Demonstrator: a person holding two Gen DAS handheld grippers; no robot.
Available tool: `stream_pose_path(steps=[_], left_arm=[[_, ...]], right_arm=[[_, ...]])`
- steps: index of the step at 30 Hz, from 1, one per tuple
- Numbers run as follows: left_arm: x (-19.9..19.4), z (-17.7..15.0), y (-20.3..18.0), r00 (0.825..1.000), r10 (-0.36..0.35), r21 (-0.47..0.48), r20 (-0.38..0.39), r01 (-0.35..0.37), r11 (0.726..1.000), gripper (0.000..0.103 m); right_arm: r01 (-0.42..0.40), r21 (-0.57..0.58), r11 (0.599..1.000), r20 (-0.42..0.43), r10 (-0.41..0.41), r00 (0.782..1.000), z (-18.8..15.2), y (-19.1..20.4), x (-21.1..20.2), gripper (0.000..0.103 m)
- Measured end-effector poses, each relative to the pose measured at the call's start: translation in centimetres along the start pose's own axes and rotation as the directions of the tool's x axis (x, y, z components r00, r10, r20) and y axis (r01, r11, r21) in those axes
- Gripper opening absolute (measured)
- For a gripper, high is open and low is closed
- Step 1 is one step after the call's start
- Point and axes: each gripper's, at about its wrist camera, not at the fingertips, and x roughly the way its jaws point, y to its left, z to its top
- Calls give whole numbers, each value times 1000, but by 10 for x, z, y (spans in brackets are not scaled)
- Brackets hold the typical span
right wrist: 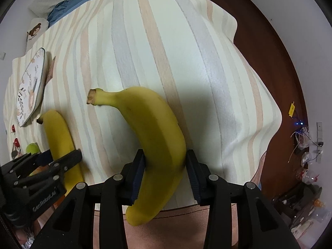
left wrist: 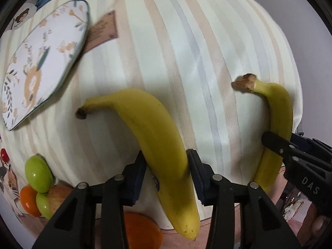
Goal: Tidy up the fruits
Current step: 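Carry both bananas onto the oval floral plate with both tools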
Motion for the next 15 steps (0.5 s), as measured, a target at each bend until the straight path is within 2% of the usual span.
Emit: stream_pose_path(steps=[5, 6, 9, 15], left_arm=[[15, -5, -5, 999, 32, 15, 22, -33, 999, 42], [13, -4, -5, 999, 41, 15, 30, -41, 999, 38], [-9, -16, 5, 999, 16, 2, 43, -16, 1000, 37], [-41, -15, 28, 998, -20, -13, 59, 21, 1000, 35]], right_arm=[[38, 8, 999, -3, -38, 999, 7, 3, 16, 43], [51, 9, 999, 0, -51, 999, 8, 4, 19, 43], [75, 11, 997, 25, -75, 997, 8, 10, 19, 37], [49, 27, 998, 70, -51, 996, -3, 10, 1, 36]])
